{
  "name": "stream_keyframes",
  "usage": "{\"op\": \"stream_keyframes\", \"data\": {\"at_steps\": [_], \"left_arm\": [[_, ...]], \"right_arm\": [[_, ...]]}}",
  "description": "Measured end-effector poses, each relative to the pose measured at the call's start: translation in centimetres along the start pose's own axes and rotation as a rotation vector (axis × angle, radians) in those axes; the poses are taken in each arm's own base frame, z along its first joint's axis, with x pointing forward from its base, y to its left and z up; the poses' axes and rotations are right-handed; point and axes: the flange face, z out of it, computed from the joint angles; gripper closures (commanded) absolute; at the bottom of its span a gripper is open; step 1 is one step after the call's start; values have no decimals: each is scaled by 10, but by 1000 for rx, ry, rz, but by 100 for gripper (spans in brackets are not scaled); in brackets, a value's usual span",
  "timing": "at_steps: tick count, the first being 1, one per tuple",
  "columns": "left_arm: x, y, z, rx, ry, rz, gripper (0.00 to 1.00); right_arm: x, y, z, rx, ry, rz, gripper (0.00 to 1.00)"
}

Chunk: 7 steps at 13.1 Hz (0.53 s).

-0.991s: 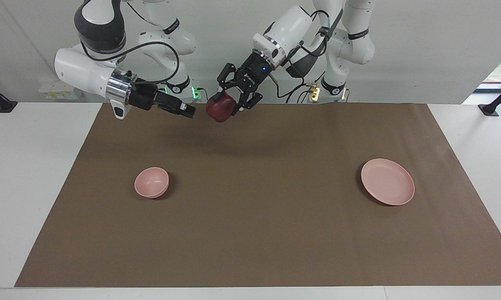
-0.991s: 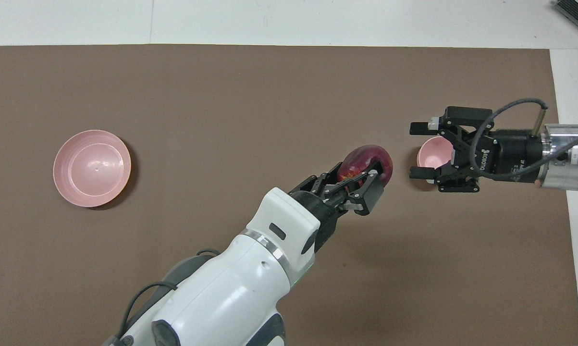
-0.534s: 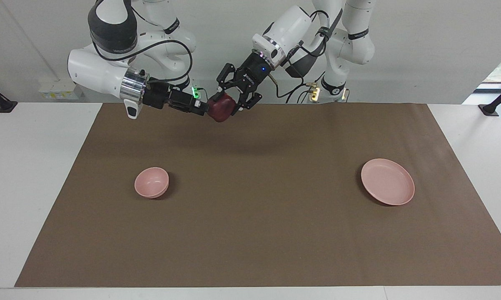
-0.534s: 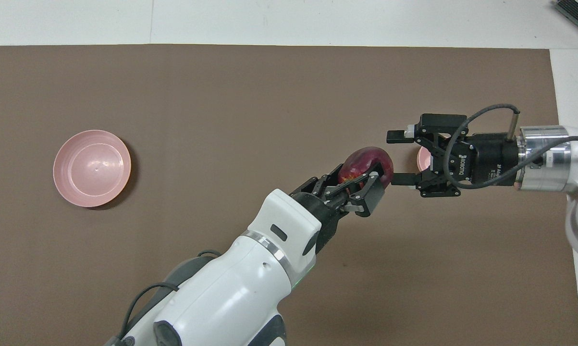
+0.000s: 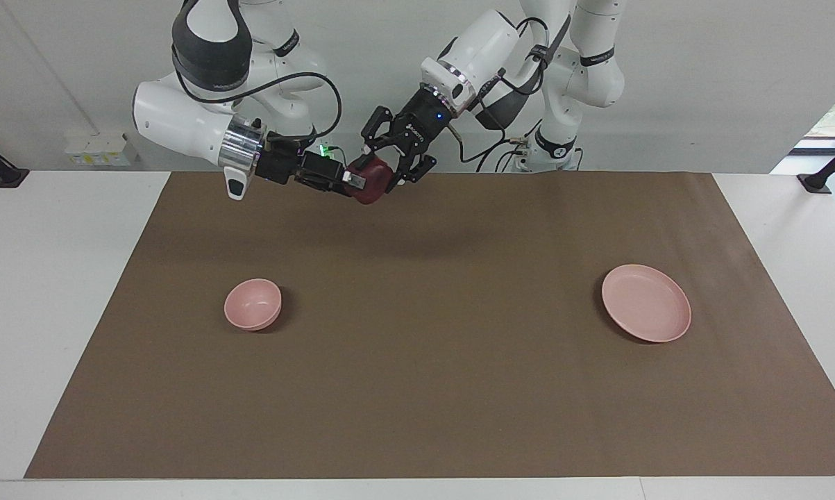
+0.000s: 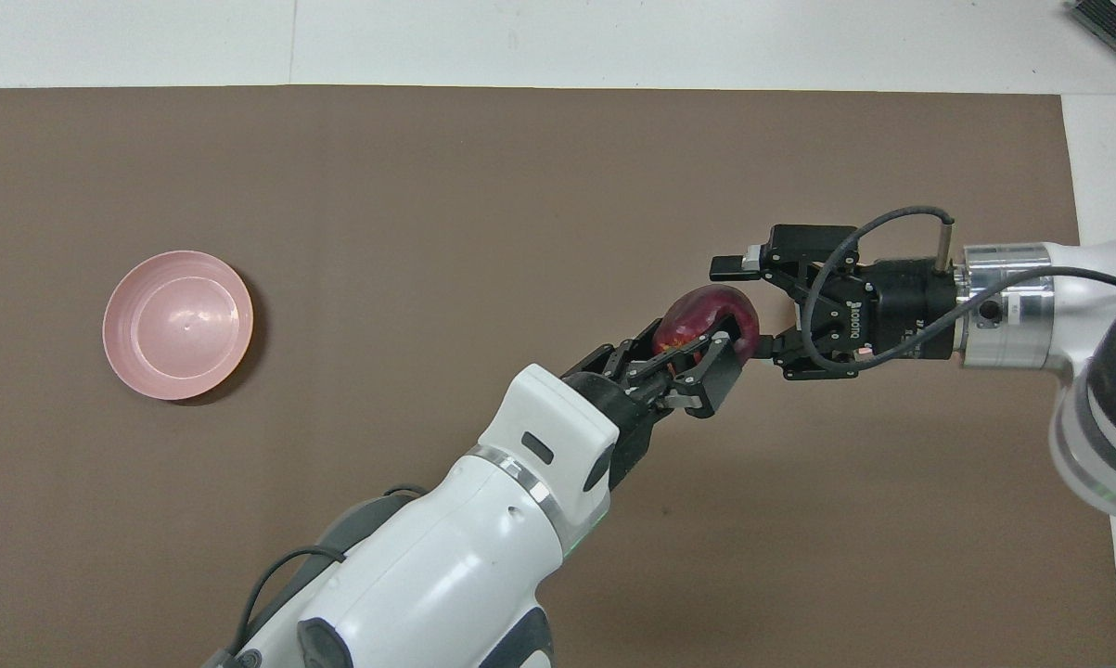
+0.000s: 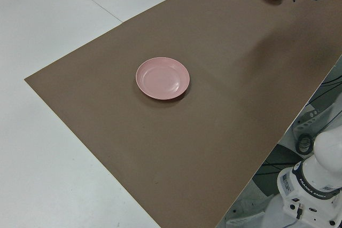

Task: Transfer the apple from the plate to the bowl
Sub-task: 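Grasp the apple with the right gripper while the left gripper releases it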

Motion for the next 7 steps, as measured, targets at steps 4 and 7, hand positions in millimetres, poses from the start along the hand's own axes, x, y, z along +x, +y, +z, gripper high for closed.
{"op": "stream_keyframes", "data": {"at_steps": [4,7], "left_arm": [[3,-2,-1,3,4,-4,100],[3,-2,0,4,4,-8,100]], "right_arm": [[1,1,1,-15,5,-5,100],[0,1,1,-18,5,-6,100]]}}
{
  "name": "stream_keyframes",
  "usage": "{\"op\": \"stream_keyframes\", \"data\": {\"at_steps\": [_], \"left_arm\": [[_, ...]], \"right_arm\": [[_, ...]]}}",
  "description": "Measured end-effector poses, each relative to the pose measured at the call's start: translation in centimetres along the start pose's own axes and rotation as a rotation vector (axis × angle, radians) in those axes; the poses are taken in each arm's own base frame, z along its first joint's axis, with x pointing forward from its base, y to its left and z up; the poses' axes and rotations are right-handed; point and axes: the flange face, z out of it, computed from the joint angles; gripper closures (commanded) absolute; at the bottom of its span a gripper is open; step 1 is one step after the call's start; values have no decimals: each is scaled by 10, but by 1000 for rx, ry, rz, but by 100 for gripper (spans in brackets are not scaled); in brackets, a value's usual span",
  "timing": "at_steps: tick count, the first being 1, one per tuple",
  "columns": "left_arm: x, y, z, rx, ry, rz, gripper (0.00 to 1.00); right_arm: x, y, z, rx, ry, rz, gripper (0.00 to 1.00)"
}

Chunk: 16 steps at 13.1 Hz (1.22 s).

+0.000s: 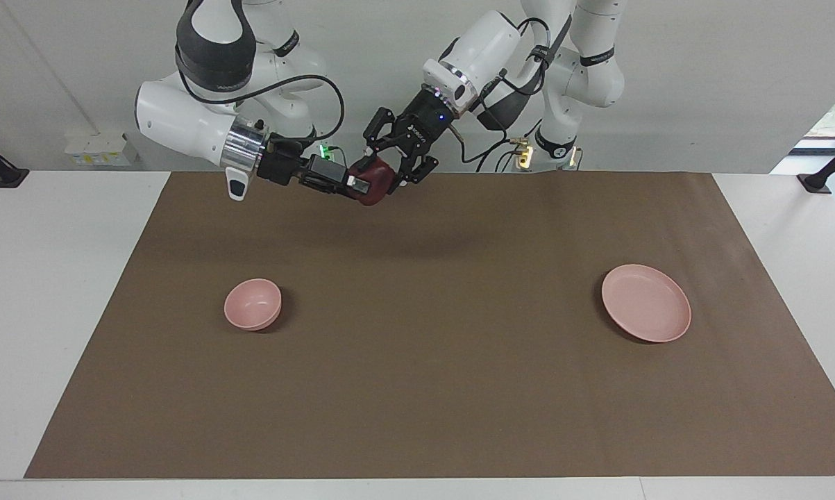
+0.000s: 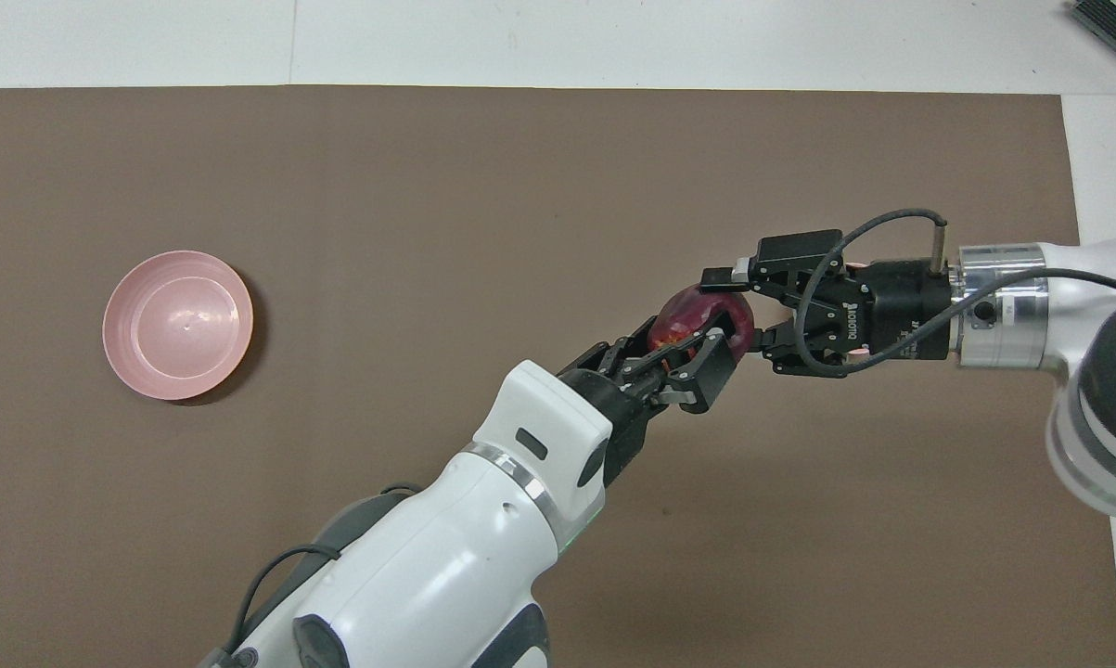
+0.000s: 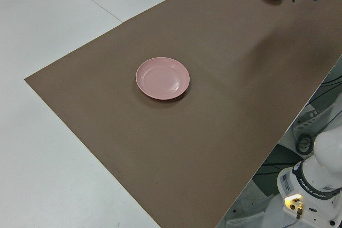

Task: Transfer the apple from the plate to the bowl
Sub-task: 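Grasp the apple with the right gripper while the left gripper releases it, then lower the apple into the pink bowl while the left gripper withdraws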

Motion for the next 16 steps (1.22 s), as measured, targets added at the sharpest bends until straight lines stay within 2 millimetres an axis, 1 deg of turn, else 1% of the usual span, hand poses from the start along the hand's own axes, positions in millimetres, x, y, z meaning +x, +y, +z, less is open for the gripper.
{"op": "stream_keyframes", "data": {"at_steps": [2,3,4,5,7,8,9,10,12,15,16], "left_arm": [[0,0,0,1,0,-1,100],[0,0,0,1,0,-1,93],[0,0,0,1,0,-2,46],[0,0,0,1,0,-1,0],[-2,0,3,24,-45,-3,0],[-5,3,6,57,-117,-4,0],[-4,7,6,84,-180,-6,0],[1,10,5,100,-216,-10,0],[7,11,2,119,-246,-15,0],[2,2,6,172,-325,-20,0],[7,-5,7,195,-342,-30,0]], "right_arm": [[0,0,0,-1,0,0,100],[0,0,0,-1,0,1,100],[0,0,0,-1,0,1,100],[0,0,0,-1,0,0,100],[2,2,1,-11,-1,1,100],[4,3,0,-18,4,1,100],[8,4,-5,-23,14,1,100],[12,5,-14,-32,21,0,100],[19,8,-33,-37,35,4,100],[24,15,-53,-38,22,10,100],[26,17,-57,-46,29,8,100]]}}
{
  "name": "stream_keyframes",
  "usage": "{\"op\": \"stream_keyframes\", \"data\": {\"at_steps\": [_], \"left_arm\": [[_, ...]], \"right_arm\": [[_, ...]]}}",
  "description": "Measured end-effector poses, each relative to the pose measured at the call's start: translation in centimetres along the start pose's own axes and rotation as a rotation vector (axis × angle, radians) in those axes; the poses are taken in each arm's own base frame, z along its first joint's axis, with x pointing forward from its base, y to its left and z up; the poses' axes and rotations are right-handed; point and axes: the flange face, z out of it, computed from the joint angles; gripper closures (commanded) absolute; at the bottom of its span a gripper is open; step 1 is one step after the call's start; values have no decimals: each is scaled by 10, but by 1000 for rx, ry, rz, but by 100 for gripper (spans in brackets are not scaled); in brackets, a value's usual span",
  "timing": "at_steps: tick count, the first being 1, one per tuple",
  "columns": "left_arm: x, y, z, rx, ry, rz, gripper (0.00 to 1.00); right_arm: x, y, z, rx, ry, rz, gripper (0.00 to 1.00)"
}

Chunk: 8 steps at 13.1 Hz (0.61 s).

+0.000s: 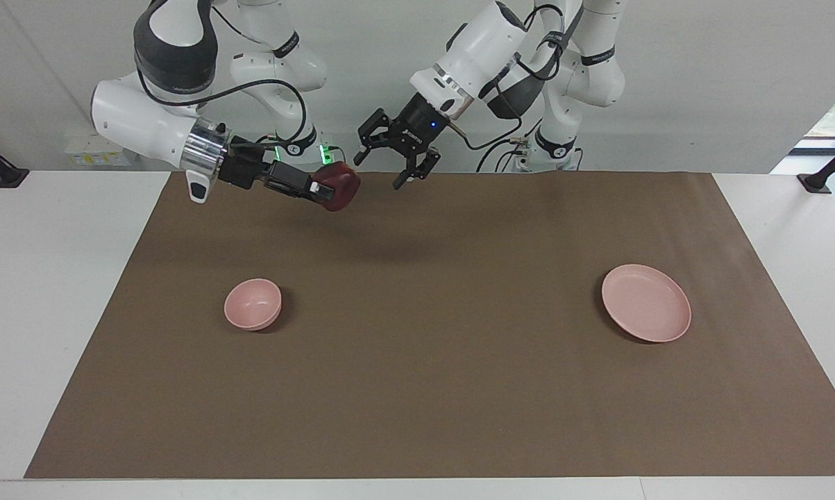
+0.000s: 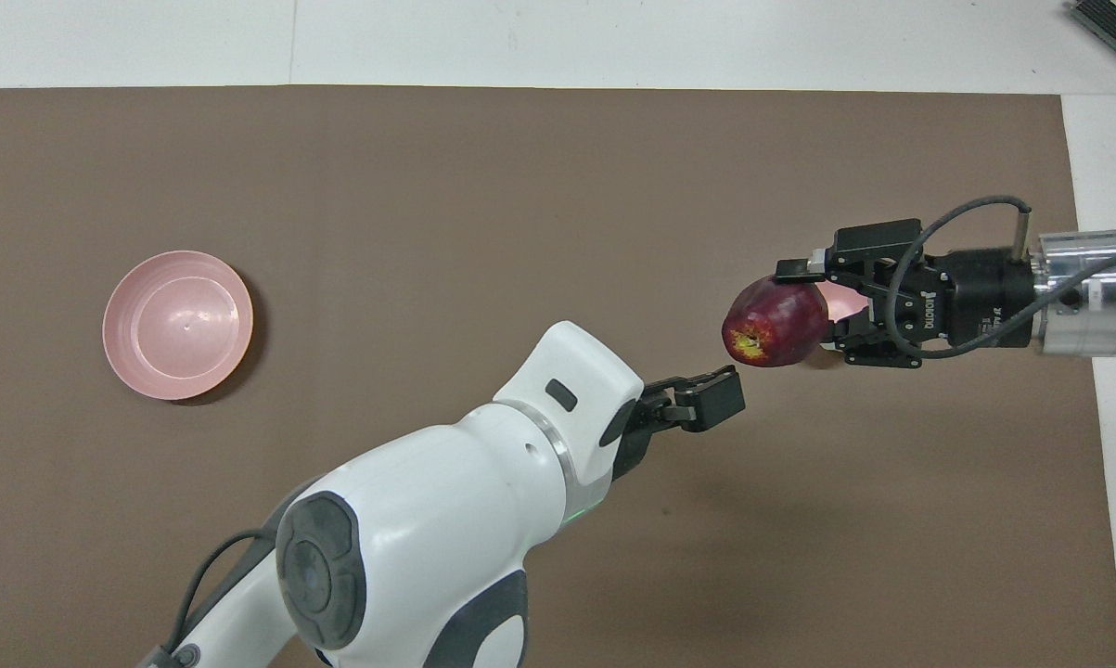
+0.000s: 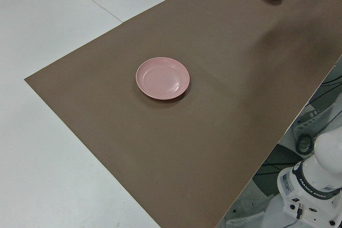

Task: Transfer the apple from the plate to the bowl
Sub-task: 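Lower the apple into the pink bowl while the left gripper withdraws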

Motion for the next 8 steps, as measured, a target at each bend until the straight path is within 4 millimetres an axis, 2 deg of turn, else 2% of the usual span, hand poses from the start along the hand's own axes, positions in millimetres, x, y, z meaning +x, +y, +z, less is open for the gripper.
{"op": "stream_keyframes", "data": {"at_steps": [3,6,8], "left_arm": [[40,-40,-10,82,-33,-64,0],[76,-85,-24,206,-48,-25,0],[93,-112,-34,313,-63,42,0]], "right_arm": [[15,10,-15,-110,58,-51,100],[48,24,-37,-233,126,-147,100],[69,25,-45,-366,221,-210,100]]}}
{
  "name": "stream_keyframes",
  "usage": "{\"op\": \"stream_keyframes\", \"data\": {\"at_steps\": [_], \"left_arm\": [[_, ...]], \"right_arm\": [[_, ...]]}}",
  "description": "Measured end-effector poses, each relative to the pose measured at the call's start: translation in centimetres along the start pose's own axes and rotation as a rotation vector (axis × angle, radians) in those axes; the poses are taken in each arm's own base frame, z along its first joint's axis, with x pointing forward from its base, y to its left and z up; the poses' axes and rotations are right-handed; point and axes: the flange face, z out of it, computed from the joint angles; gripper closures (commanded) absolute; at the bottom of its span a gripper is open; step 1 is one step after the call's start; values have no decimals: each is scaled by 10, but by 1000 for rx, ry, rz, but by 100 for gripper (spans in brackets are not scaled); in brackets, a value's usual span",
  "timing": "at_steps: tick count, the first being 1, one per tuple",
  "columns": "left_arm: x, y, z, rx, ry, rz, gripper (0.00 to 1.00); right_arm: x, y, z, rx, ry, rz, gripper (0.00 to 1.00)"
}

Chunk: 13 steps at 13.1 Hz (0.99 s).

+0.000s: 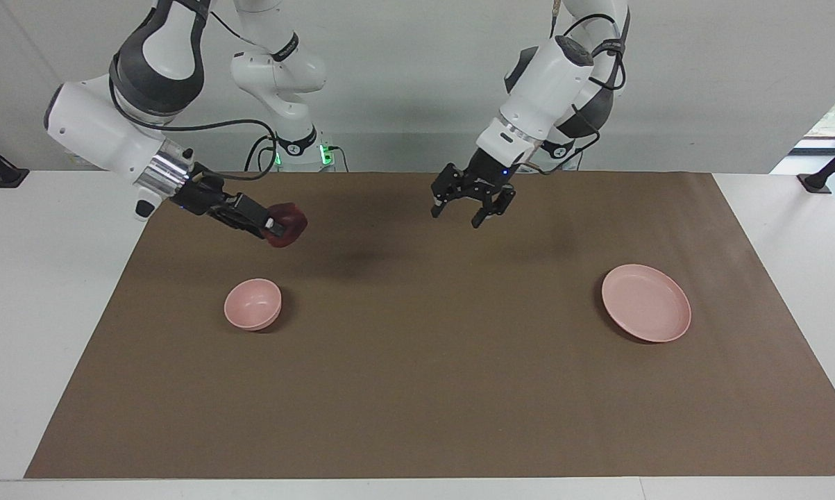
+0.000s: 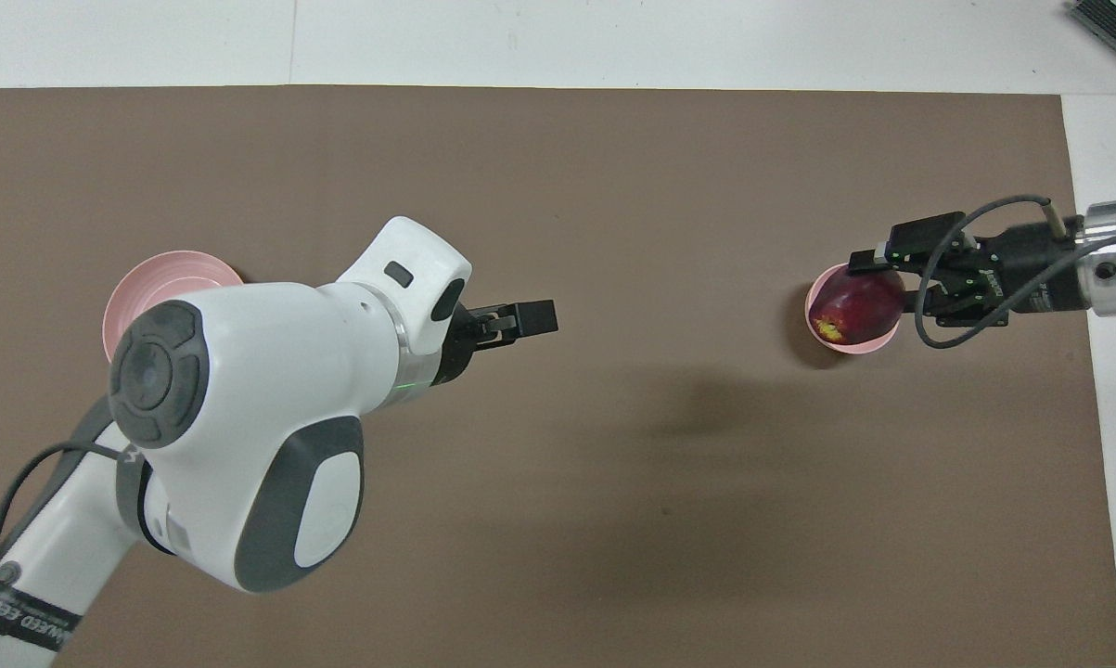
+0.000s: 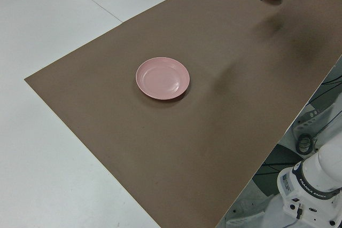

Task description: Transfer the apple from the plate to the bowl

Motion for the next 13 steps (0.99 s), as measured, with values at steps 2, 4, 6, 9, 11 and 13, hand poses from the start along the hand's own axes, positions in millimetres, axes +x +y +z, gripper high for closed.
{"op": "stream_keyframes", "data": {"at_steps": [2,4,6,9,11,13], "left_arm": [[13,-29,-3,136,2,75,0],[23,-56,-8,250,-11,162,0],[38,-83,-19,331,-15,239,0],[62,-115,-50,406,-49,337,0],[81,-133,-93,427,-80,390,0],[97,-147,-143,439,-100,434,0]], "right_arm": [[21,6,13,-122,80,-110,100],[39,18,29,-233,124,-234,100],[47,30,38,-369,114,-327,100],[57,42,60,-439,99,-379,100],[57,48,88,-458,60,-389,100],[56,53,103,-487,33,-416,100]]}}
